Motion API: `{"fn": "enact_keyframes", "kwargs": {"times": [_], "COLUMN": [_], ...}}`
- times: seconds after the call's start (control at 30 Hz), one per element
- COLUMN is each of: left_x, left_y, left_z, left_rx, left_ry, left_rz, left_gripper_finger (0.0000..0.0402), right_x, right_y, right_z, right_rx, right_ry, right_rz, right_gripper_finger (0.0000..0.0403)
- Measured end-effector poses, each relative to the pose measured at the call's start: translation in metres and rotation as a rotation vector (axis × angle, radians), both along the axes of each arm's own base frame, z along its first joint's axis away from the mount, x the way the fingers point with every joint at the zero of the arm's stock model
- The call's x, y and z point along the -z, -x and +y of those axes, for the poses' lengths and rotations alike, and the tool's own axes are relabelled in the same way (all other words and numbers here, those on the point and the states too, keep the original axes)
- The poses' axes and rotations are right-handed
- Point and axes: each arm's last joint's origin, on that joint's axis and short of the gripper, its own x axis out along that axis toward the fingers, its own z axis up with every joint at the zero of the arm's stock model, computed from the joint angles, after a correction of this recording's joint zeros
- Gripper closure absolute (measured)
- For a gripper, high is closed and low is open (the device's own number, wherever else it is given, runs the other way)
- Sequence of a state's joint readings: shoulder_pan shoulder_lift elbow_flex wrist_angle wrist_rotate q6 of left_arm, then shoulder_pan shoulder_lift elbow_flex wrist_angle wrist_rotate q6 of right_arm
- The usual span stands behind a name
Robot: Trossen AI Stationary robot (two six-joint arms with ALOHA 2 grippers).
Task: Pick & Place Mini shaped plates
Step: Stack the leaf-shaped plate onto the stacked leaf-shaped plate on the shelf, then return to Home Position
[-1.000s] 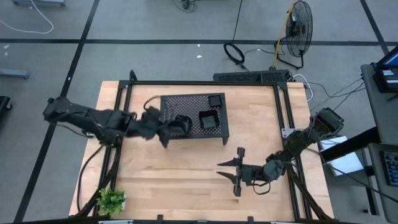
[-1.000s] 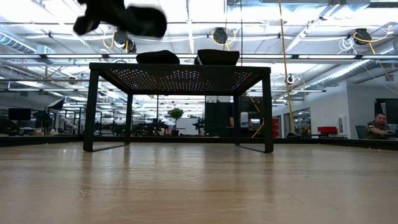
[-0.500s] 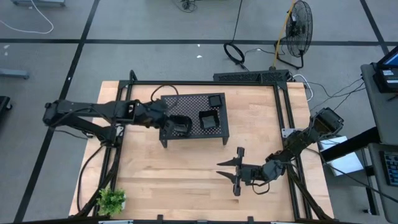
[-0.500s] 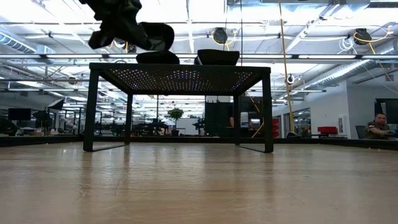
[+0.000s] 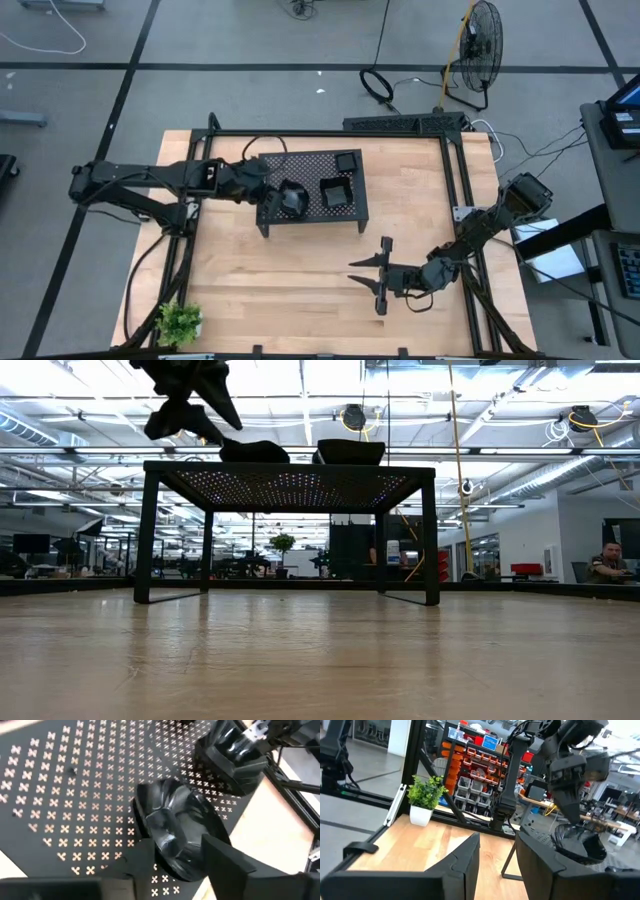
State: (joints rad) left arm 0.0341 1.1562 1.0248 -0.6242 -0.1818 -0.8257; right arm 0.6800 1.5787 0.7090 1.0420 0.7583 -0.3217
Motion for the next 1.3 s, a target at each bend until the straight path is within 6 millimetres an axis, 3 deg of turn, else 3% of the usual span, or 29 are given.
{"fn": "enact_keyframes", "kwargs": {"times": [0.17,0.3,0.53,0.7,0.83,0.97,1.2,1.3], "left_x": [-0.011,-0.027,-0.051,-0.053,-0.039,-0.007,0.052,0.065], "left_y": [0.008,0.024,0.085,0.123,0.137,0.138,0.146,0.15], "left_z": [-0.003,-0.009,-0.012,-0.014,-0.014,-0.017,-0.019,-0.021], "left_rx": [0.092,0.207,0.401,0.311,0.227,0.249,0.277,0.335], "left_ry": [0.031,0.047,-0.108,-0.233,-0.392,-0.458,-0.501,-0.52], "left_rz": [-0.065,-0.148,-0.219,-0.266,-0.345,-0.426,-0.524,-0.622], "left_gripper_finger": [0.0197,0.0179,0.017,0.017,0.0173,0.0174,0.0174,0.0174], "right_x": [-0.002,-0.01,-0.045,-0.071,-0.073,-0.046,-0.017,-0.002], "right_y": [0.002,0.015,0.063,0.092,0.108,0.122,0.142,0.152], "right_z": [0.002,0.006,-0.007,-0.026,-0.036,-0.046,-0.073,-0.085], "right_rx": [-0.007,-0.046,-0.128,-0.171,-0.192,-0.234,-0.214,-0.22], "right_ry": [-0.054,-0.049,-0.122,-0.096,-0.229,-0.138,-0.234,-0.261], "right_rz": [-0.005,0.045,0.17,0.159,0.185,0.296,0.197,0.17], "right_gripper_finger": [0.0289,0.0287,0.0276,0.0277,0.0279,0.0277,0.0281,0.0281]}}
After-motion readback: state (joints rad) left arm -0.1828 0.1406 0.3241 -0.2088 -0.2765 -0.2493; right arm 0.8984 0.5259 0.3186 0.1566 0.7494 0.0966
